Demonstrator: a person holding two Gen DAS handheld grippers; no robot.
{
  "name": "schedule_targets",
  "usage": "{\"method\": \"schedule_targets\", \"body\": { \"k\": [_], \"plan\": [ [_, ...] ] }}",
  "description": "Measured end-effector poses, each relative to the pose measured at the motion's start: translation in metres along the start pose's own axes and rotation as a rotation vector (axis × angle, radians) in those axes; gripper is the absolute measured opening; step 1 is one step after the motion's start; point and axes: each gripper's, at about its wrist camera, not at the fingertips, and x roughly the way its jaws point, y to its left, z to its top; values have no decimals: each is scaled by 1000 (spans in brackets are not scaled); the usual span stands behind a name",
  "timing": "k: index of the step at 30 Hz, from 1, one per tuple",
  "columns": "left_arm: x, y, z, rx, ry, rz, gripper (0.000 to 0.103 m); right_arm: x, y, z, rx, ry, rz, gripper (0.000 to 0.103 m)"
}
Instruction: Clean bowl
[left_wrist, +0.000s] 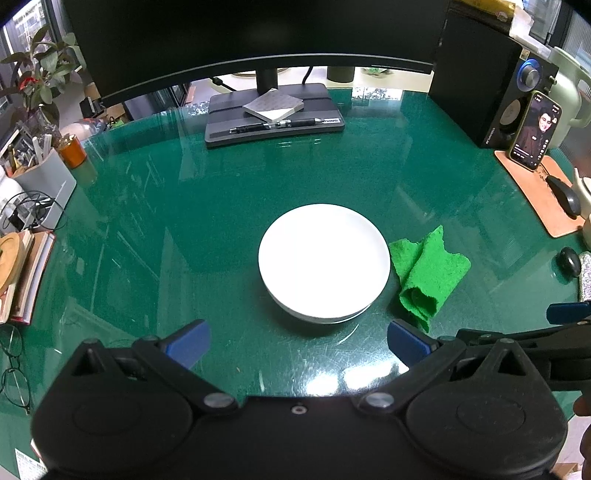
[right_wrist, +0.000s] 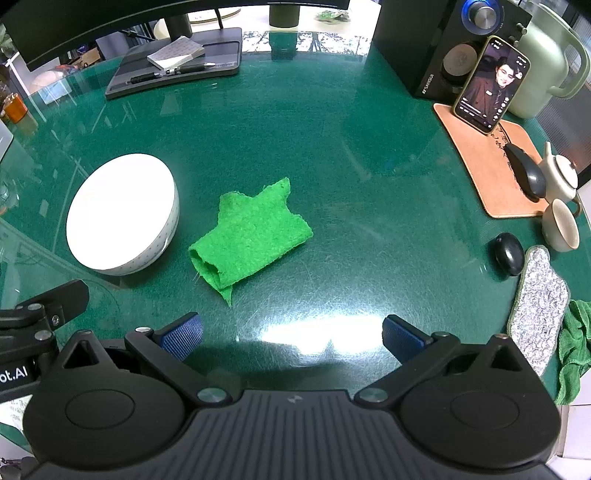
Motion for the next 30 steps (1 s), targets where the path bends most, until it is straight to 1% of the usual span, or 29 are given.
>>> {"method": "schedule_targets", "body": {
  "k": [30],
  "plan": [
    [3, 1, 3, -2, 16, 4, 103, 3, -1, -1, -4, 10, 0, 103]
  ]
}}
